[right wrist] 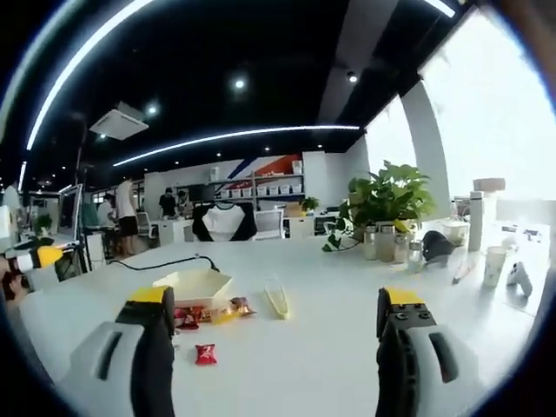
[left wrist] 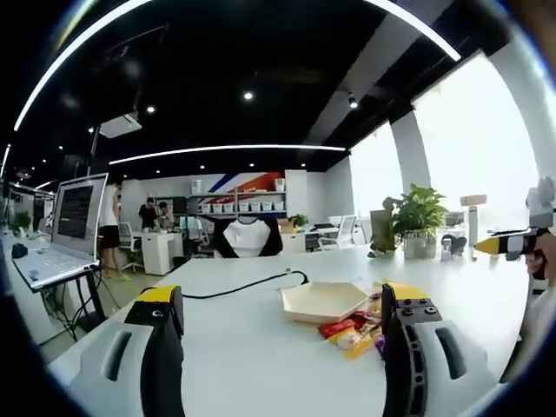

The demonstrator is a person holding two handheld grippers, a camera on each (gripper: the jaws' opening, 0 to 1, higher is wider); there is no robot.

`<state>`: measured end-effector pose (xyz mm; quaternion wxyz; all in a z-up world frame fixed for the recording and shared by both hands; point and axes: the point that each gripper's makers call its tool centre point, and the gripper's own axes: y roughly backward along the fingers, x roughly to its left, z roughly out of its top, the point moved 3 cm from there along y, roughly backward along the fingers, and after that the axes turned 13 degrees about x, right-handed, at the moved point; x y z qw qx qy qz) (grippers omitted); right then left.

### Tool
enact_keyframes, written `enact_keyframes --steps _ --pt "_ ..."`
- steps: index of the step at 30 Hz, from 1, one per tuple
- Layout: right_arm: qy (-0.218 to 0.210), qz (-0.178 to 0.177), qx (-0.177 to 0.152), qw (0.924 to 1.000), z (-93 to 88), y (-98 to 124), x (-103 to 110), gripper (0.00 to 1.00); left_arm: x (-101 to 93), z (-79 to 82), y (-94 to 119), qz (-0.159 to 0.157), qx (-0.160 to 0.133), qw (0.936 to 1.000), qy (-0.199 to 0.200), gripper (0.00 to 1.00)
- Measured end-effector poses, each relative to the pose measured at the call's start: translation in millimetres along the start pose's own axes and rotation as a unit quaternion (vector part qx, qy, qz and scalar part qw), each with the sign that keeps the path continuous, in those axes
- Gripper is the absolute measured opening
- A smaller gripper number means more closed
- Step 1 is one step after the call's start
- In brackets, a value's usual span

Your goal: Place the target food into the container with the food tongs after gripping and lifting it, then release it inside without dropping or visibly crushing the food.

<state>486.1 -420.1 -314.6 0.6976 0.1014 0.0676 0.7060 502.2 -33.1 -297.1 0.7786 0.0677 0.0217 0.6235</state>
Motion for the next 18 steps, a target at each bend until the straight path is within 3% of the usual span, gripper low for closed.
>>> enact_keyframes --steps 2,7,11,18 --pt "-0.006 0.01 -0.014 0.9998 2.9 1 1 0.99 -0.3 -1.1 0 -0.002 0.002 1.0 -0.001 1.0" --pt "-0.01 0.016 -0.013 0.9997 4.2 -1 1 0.99 -6.2 -12.8 -5 -0.026 0.032 0.9991 -0.004 1.0" --pt "-0.008 0.014 -0.017 0.9997 5.4 1 -1 0.99 -13.2 -7.4 -5 -0.047 0.002 0.9986 0.023 1.0" --pt "-0.005 0.015 -0.024 0.9996 7.3 0 -3 0.99 -20.9 -2.2 -10 -0.063 0.009 0.998 0.006 1.0"
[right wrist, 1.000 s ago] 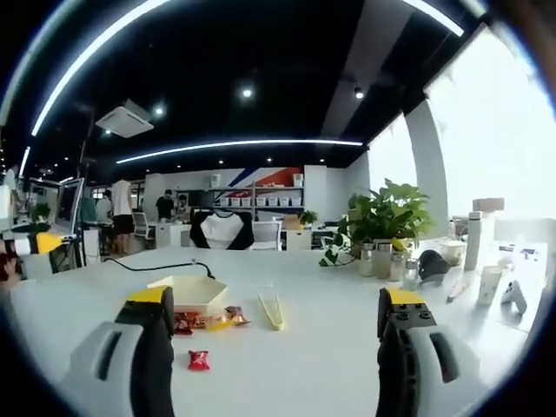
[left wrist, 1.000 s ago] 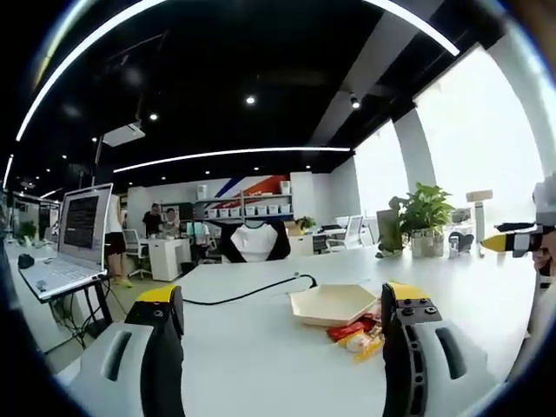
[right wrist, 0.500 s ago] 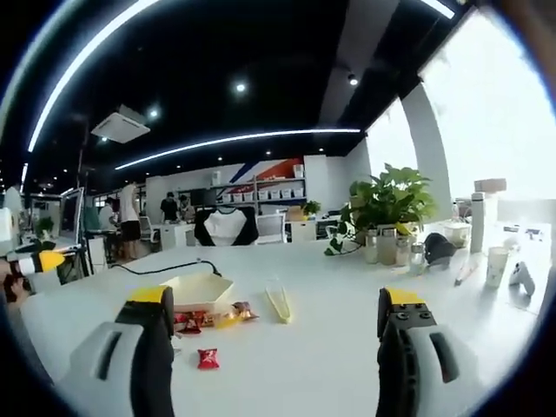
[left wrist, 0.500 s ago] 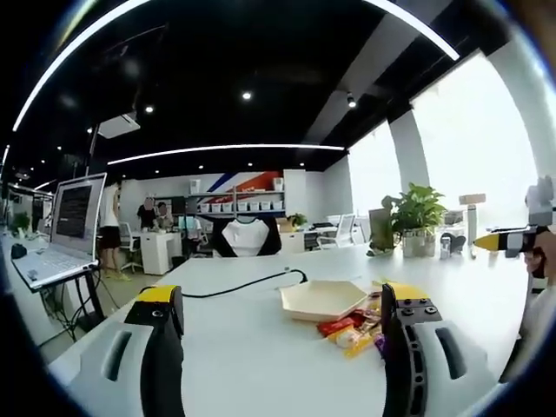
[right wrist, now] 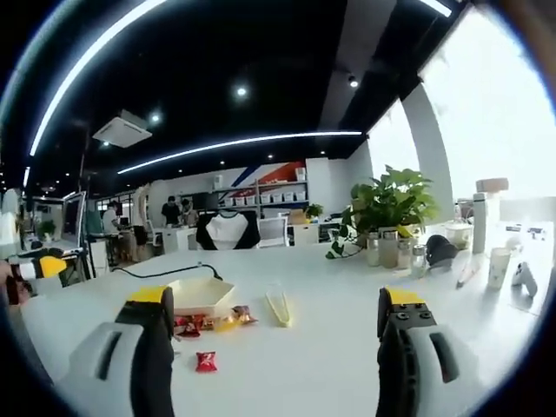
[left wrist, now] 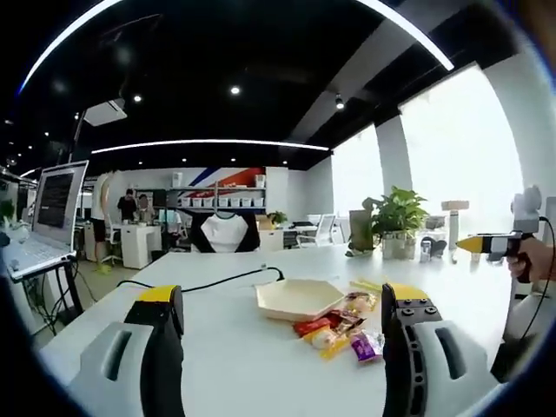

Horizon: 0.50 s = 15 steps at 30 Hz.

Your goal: Place the target food into the container with the food tongs after gripping and lifting it, then release it inside without dropping or visibly crushing the food.

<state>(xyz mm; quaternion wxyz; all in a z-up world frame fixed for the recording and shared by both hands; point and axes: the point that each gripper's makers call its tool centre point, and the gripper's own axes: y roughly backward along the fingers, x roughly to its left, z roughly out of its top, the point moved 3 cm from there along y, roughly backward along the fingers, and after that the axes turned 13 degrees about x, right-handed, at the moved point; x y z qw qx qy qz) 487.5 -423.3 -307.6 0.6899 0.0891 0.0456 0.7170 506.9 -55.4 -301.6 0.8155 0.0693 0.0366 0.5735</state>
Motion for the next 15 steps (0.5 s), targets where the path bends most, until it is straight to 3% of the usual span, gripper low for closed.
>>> enact_keyframes --steps 2,5,9,15 --pt "-0.001 0.003 -0.003 1.0 1.4 -1 0 0.99 -2.1 3.4 -2 -0.005 -0.006 1.0 -0.003 1.0" --pt "-0.001 0.009 -0.035 0.9993 10.7 -1 1 0.99 -5.6 6.4 -5 -0.012 -0.003 0.9999 -0.009 1.0" --pt "0.007 0.016 -0.036 0.9992 12.1 -5 2 0.99 -13.0 9.3 -10 -0.025 0.003 0.9992 -0.03 1.0" --pt "-0.015 0.037 -0.03 0.9988 9.3 -12 4 0.99 -17.6 10.7 -17 -0.039 0.007 0.999 -0.019 0.98"
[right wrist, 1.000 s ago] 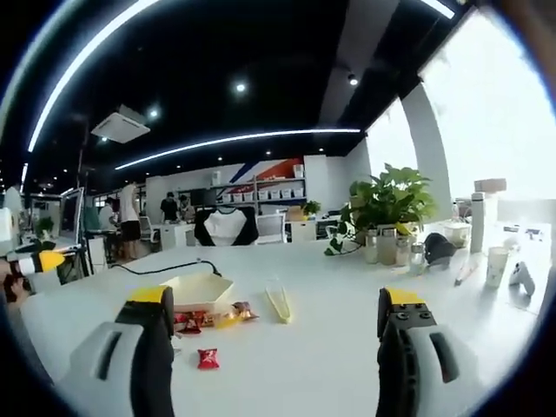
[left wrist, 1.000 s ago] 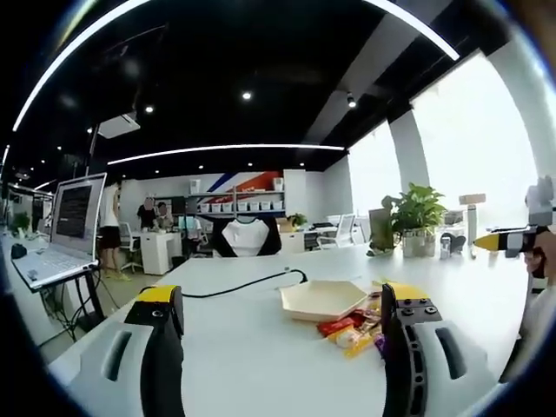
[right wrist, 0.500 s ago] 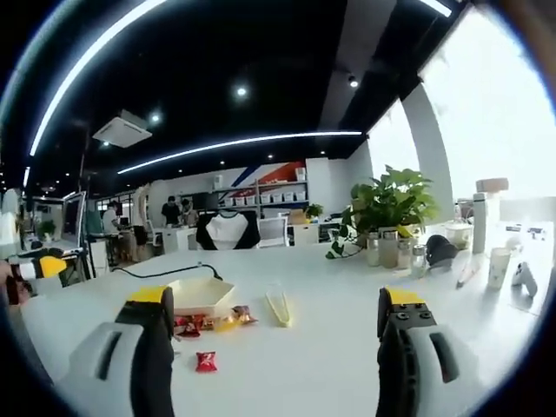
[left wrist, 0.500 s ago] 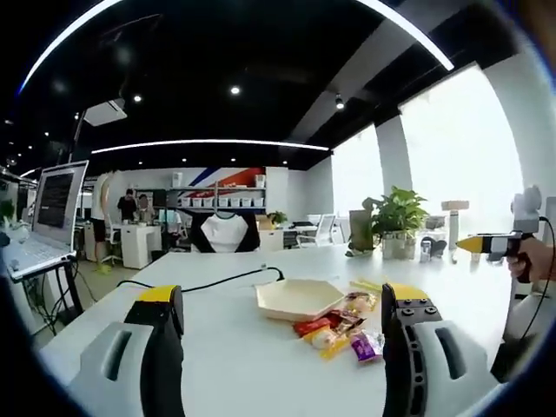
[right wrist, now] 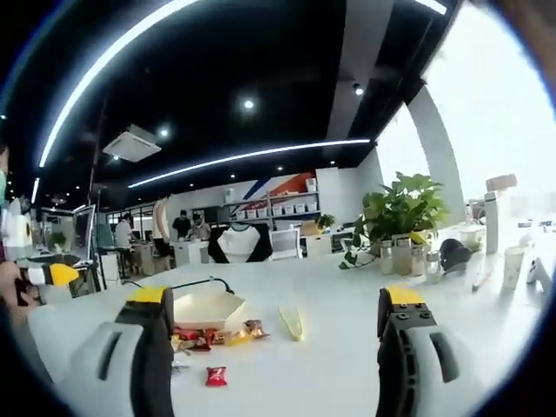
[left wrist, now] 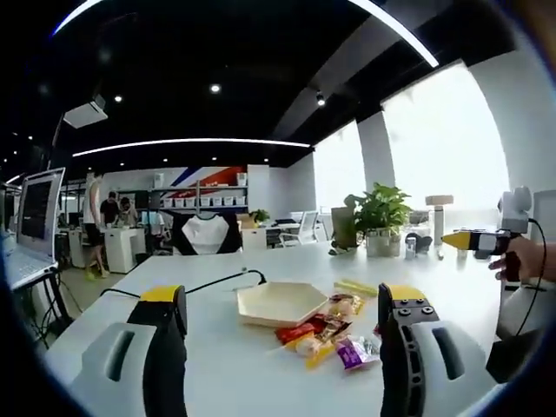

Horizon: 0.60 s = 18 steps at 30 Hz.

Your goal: Place the target food into the container with the food tongs after gripping and lifting it, then release it inside without dropping or visibly crushing the food.

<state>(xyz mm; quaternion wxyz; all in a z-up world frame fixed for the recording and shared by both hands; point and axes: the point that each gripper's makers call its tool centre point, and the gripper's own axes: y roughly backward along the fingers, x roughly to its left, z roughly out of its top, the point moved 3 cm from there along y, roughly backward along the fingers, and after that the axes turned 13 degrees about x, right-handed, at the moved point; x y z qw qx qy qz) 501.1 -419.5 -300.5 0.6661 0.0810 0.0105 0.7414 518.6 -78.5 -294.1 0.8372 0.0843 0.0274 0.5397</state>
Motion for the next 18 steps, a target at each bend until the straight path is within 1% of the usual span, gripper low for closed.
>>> enact_keyframes --steps 3,5,7,10,12,13,15,16,17,18 --pt "0.006 -0.003 -0.003 1.0 3.1 -4 -1 0.99 -0.8 1.9 -1 -0.001 -0.007 1.0 -0.002 1.0" --pt "0.01 -0.006 0.003 0.9999 4.8 -8 -3 0.99 -2.0 3.0 -1 -0.007 -0.012 0.9999 0.001 1.0" --pt "0.016 -0.002 -0.002 0.9999 8.4 -12 -4 0.99 -1.5 1.1 -2 -0.008 -0.009 0.9999 0.003 1.0" --pt "0.019 0.0 -0.004 0.9998 12.8 -18 -6 0.99 -3.1 -6.2 -5 -0.02 0.008 0.9997 0.011 0.97" --pt "0.021 0.008 -0.008 0.9997 16.8 -23 -6 0.95 -4.2 -8.0 -5 -0.023 0.007 0.9997 0.01 0.98" --pt "0.014 0.012 0.0 0.9998 17.6 -28 -7 0.93 -4.6 -7.6 -4 -0.021 0.002 0.9998 0.006 0.98" --pt "0.016 0.012 0.019 0.9996 17.1 -37 -11 0.89 -4.9 -7.0 -4 -0.02 -0.002 0.9998 0.003 0.99" --pt "0.019 0.013 0.018 0.9996 18.9 -40 -11 0.86 -4.4 -7.6 -4 -0.019 0.001 0.9998 0.004 0.99" --pt "0.022 0.018 0.008 0.9996 23.2 -43 -12 0.83 -3.5 -8.7 -4 -0.018 0.003 0.9998 0.004 0.99" --pt "0.022 0.019 0.007 0.9996 25.7 -47 -13 0.83 -2.5 -10.1 -5 -0.017 0.007 0.9998 0.004 1.0"
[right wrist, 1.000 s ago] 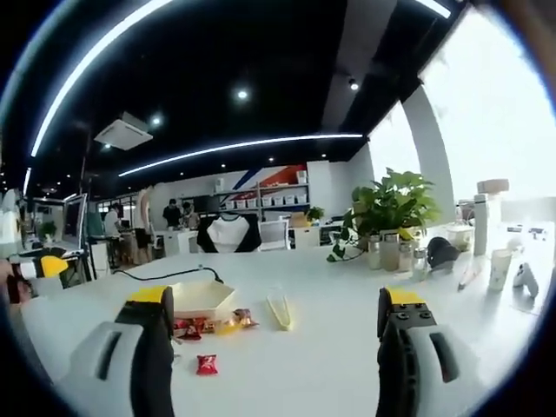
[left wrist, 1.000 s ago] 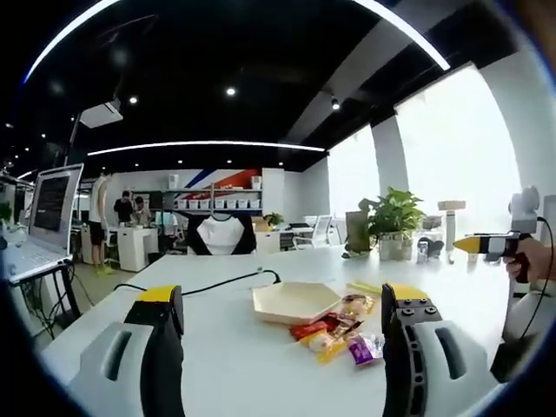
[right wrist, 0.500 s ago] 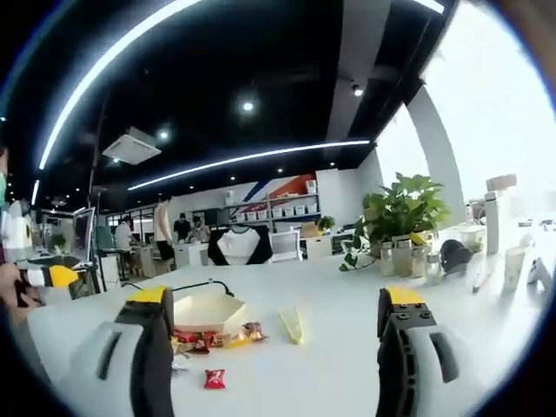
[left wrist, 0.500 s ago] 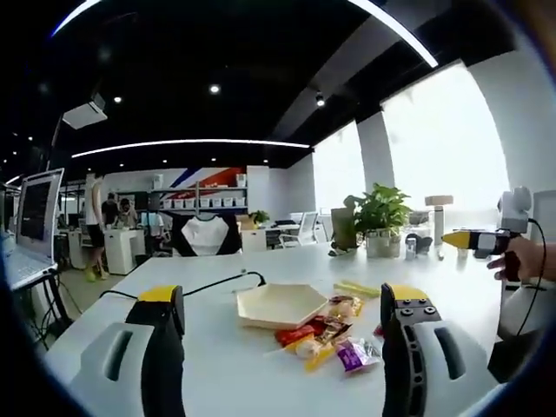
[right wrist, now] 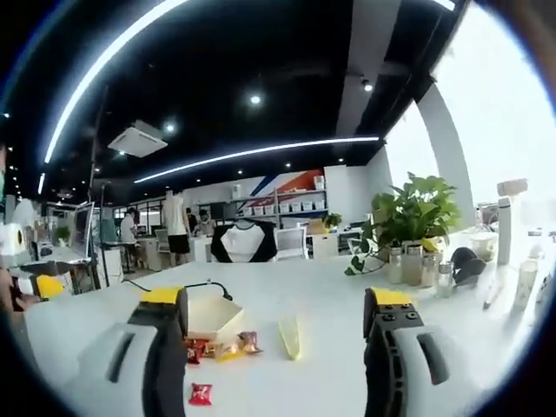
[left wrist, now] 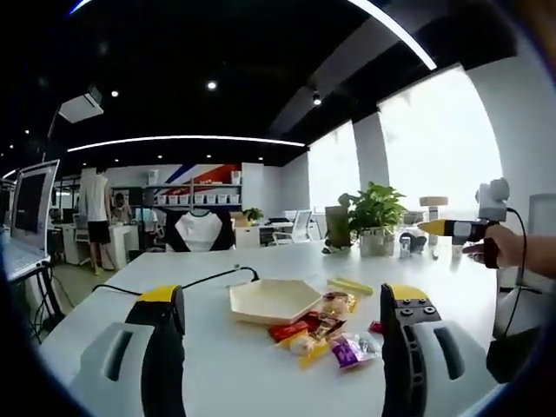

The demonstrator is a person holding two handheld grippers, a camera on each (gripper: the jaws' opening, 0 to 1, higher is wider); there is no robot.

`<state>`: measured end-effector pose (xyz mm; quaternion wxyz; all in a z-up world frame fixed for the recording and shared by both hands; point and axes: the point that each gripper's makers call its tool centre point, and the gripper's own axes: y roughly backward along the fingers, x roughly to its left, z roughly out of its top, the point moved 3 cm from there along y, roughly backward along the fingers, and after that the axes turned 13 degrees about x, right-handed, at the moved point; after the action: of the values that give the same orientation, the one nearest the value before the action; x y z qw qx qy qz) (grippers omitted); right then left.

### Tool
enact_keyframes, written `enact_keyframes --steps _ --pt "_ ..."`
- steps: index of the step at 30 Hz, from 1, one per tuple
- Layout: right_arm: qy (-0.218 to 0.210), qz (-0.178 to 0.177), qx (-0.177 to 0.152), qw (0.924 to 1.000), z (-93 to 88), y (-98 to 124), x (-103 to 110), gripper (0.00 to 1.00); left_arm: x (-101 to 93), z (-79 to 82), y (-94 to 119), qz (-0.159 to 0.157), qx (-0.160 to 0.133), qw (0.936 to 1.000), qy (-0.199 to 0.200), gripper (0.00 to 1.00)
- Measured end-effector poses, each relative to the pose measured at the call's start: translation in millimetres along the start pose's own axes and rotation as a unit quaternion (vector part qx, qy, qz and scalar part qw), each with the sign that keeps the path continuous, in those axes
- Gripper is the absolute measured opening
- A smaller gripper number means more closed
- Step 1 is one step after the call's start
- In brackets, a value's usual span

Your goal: Place the target food into the container with the food tongs after gripping and lifting it, then release it inside without dropping or visibly crushing the food.

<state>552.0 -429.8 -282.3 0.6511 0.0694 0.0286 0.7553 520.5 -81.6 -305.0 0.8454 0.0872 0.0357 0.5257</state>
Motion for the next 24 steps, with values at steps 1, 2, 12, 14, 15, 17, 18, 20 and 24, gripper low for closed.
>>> enact_keyframes --steps 1,2,12,14,15,17,18,20,24 --pt "-0.001 0.002 -0.003 1.0 2.9 -3 -1 0.84 0.6 -0.3 0 -0.001 -0.001 1.0 0.0 1.0" --pt "-0.001 0.004 -0.004 1.0 6.5 -10 -2 0.87 0.9 -0.1 1 -0.004 -0.004 1.0 0.002 1.0" --pt "0.032 0.025 0.036 0.9985 1.7 -61 -9 0.81 5.1 3.3 6 -0.007 -0.01 0.9999 -0.006 1.0" --pt "0.04 0.026 0.044 0.9979 0.3 -70 -11 0.8 6.3 2.5 7 -0.005 -0.007 0.9999 -0.007 1.0" --pt "0.043 0.028 0.048 0.9975 -0.5 -73 -11 0.8 7.2 2.6 8 -0.006 -0.01 0.9999 -0.003 1.0" --pt "0.048 0.03 0.057 0.9968 -2.9 -82 -14 0.79 8.4 3.1 8 -0.006 -0.013 0.9999 0.004 1.0" --pt "0.053 0.032 0.063 0.9961 -4.8 -86 -15 0.78 8.6 3.4 9 -0.006 -0.014 0.9999 0.004 1.0" --pt "0.065 0.037 0.081 0.9939 -10.5 -93 -17 0.75 9.4 4.9 10 -0.003 -0.017 0.9999 0.003 1.0" --pt "0.069 0.038 0.113 0.9905 -23.6 -112 -22 0.72 10.8 6.4 11 0.0 -0.019 0.9998 0.001 1.0"
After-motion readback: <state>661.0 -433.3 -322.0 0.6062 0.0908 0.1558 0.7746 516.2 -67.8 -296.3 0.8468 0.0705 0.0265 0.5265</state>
